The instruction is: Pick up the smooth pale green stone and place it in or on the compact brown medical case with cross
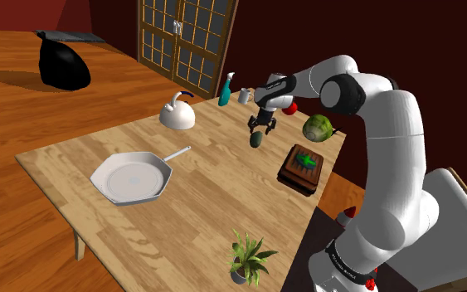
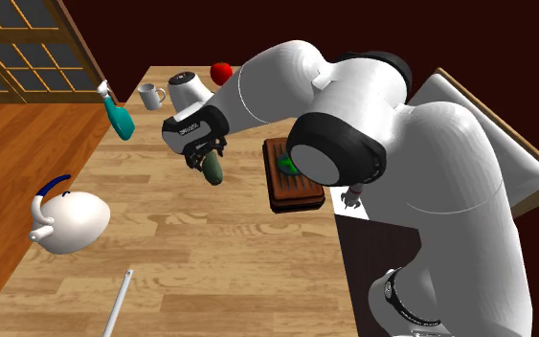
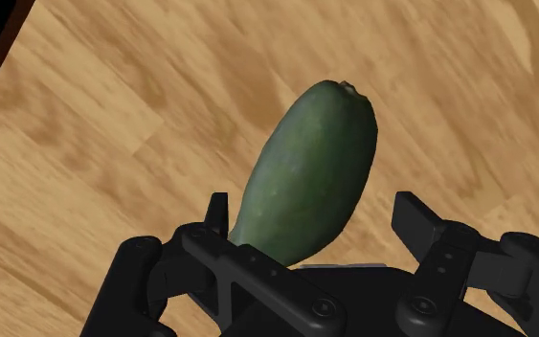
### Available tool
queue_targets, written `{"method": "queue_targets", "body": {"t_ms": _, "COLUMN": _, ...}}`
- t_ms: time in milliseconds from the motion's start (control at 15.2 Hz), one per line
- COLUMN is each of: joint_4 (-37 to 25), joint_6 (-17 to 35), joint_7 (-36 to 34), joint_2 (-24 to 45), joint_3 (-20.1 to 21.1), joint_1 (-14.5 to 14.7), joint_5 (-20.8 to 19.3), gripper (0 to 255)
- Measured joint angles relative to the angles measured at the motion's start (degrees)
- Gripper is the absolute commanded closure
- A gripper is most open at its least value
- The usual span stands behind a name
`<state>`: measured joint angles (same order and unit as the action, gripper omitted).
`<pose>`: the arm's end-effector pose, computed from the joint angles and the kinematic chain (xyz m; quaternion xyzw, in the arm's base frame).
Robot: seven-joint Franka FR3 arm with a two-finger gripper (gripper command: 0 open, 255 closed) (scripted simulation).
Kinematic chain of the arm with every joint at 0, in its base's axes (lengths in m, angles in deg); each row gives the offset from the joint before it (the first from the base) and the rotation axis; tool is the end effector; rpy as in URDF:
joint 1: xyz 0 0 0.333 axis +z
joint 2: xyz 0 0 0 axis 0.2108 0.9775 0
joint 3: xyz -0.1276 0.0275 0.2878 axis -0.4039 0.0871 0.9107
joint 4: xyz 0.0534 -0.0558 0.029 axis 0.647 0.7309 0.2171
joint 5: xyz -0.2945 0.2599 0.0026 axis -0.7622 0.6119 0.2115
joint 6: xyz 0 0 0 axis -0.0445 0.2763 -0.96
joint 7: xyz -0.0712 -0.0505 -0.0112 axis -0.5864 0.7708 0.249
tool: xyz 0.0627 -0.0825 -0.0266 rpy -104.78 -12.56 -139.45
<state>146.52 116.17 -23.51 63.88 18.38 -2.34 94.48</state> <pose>0.6338 -0.3044 0.2467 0.9611 -0.2743 0.0063 0.0313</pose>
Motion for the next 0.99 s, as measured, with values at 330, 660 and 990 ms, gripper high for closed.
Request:
{"method": "queue_targets", "body": {"t_ms": 330, "joint_4": -0.2, "joint_6": 1.6, "joint_7": 0.1, "joint_2": 1.8, "joint_3": 0.3, "joint_1": -0.3, "joint_5": 0.3, "gripper": 0}}
{"method": "queue_targets", "body": {"t_ms": 660, "joint_4": -0.2, "joint_6": 1.7, "joint_7": 0.1, "joint_2": 1.9, "joint_3": 0.3, "joint_1": -0.3, "joint_5": 0.4, "gripper": 255}}
{"method": "queue_targets", "body": {"t_ms": 990, "joint_4": -0.8, "joint_6": 1.6, "joint_7": 0.0, "joint_2": 1.7, "joint_3": 0.4, "joint_1": -0.1, "joint_5": 0.4, "gripper": 255}}
